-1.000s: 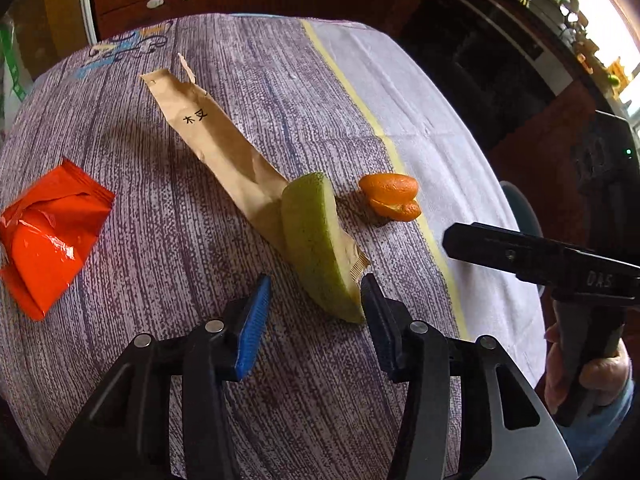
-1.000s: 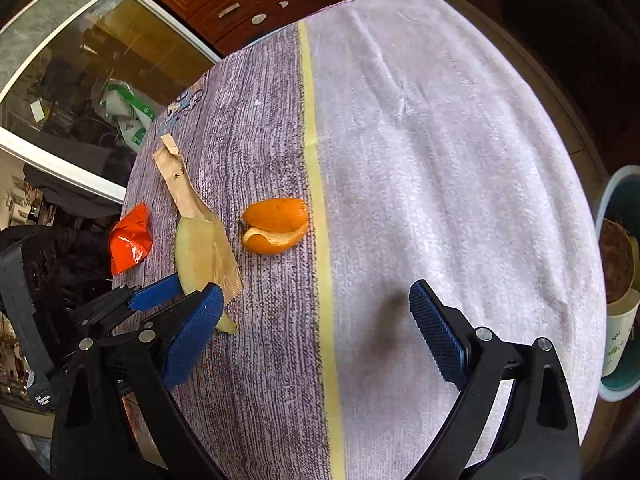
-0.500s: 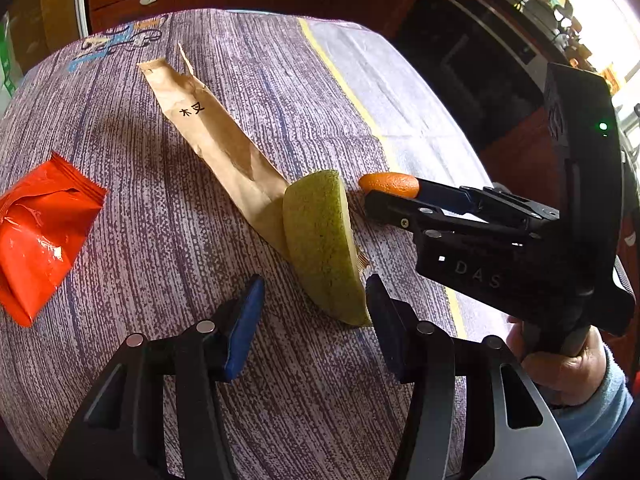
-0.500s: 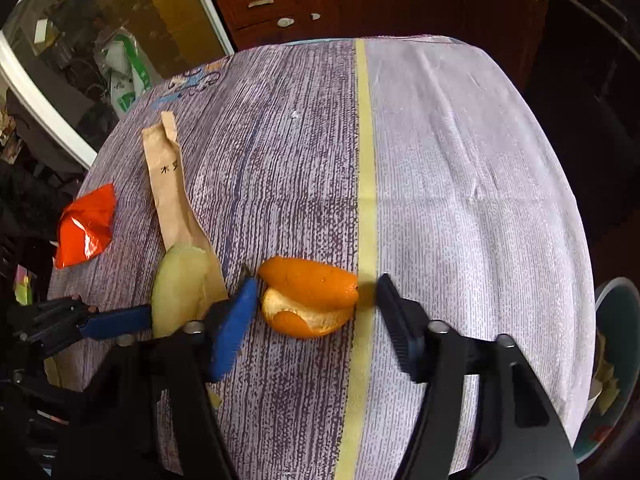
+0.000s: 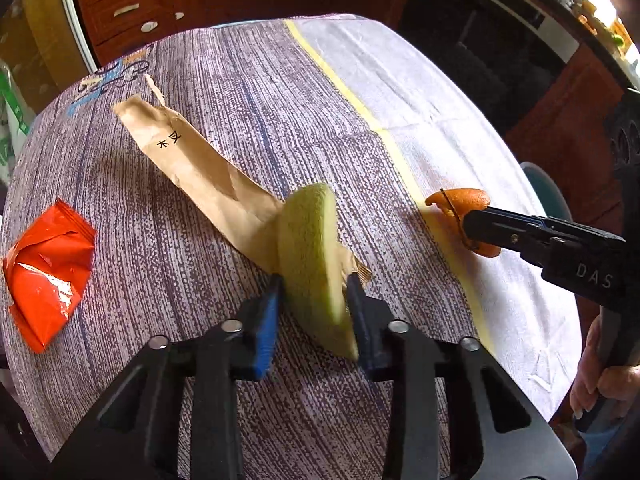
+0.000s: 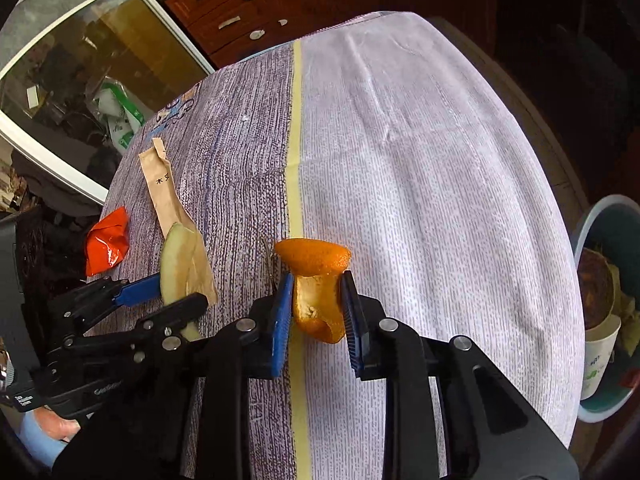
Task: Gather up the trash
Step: 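Grasp the green melon rind with the left gripper while the right gripper grasps the orange peel, then carry the melon rind and orange peel over the teal bin, then open both grippers to drop the rind and peel into the bin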
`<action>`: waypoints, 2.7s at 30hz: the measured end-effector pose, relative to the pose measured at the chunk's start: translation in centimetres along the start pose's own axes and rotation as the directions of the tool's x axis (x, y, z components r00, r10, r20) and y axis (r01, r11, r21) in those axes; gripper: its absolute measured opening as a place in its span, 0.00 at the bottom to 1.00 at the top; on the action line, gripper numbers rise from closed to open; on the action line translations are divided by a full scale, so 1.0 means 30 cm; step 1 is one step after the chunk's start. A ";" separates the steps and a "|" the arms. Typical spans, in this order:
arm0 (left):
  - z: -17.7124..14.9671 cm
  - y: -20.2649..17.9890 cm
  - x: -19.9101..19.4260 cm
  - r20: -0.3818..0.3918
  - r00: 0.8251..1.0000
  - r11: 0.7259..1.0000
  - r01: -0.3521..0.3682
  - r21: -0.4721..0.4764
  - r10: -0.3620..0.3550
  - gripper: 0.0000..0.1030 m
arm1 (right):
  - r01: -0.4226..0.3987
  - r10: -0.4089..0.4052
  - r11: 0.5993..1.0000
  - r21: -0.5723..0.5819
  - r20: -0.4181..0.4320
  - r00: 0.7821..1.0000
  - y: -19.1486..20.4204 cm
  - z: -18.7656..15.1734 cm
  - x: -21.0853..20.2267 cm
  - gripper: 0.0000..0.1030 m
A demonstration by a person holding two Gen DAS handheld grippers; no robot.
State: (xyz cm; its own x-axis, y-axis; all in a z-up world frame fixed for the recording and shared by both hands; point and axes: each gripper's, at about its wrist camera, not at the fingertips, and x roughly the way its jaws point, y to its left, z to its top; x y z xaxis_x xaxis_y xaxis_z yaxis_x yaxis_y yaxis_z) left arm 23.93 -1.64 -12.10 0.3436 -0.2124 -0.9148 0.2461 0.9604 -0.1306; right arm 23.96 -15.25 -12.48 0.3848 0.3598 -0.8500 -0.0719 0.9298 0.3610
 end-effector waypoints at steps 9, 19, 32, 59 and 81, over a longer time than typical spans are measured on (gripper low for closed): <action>-0.081 0.037 -0.112 0.005 1.000 0.998 0.002 -0.056 -0.001 0.14 | -0.051 0.050 0.998 0.024 0.020 0.999 -0.028 -0.059 -0.070 0.22; -0.058 -0.179 -0.178 0.035 0.999 0.998 0.030 0.057 -0.032 0.14 | -0.081 0.076 0.995 0.050 0.107 0.991 -0.073 -0.123 -0.236 0.22; -0.033 -0.553 -0.158 0.027 0.999 0.965 0.037 0.260 -0.045 0.15 | -0.080 0.032 0.981 0.179 0.256 0.966 -0.338 -0.234 -0.489 0.22; 0.142 -1.132 0.267 -0.146 0.985 0.863 0.153 0.481 -0.093 0.15 | 0.023 -0.168 0.860 0.510 0.241 0.956 -0.933 -0.307 -0.572 0.24; 0.162 -1.026 0.158 -0.076 0.991 0.907 0.128 0.402 -0.106 0.87 | 0.055 -0.181 0.829 0.556 0.175 0.968 -0.906 -0.287 -0.499 0.84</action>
State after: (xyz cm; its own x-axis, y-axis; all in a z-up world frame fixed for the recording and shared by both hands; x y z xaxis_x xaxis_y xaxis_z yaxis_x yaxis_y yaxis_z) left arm 22.40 -33.09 -10.55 0.2457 -0.2988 -0.9221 0.6314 0.7711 -0.0816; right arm 12.23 -45.23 -12.86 0.5467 0.1662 -0.8207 0.4728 0.7476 0.4664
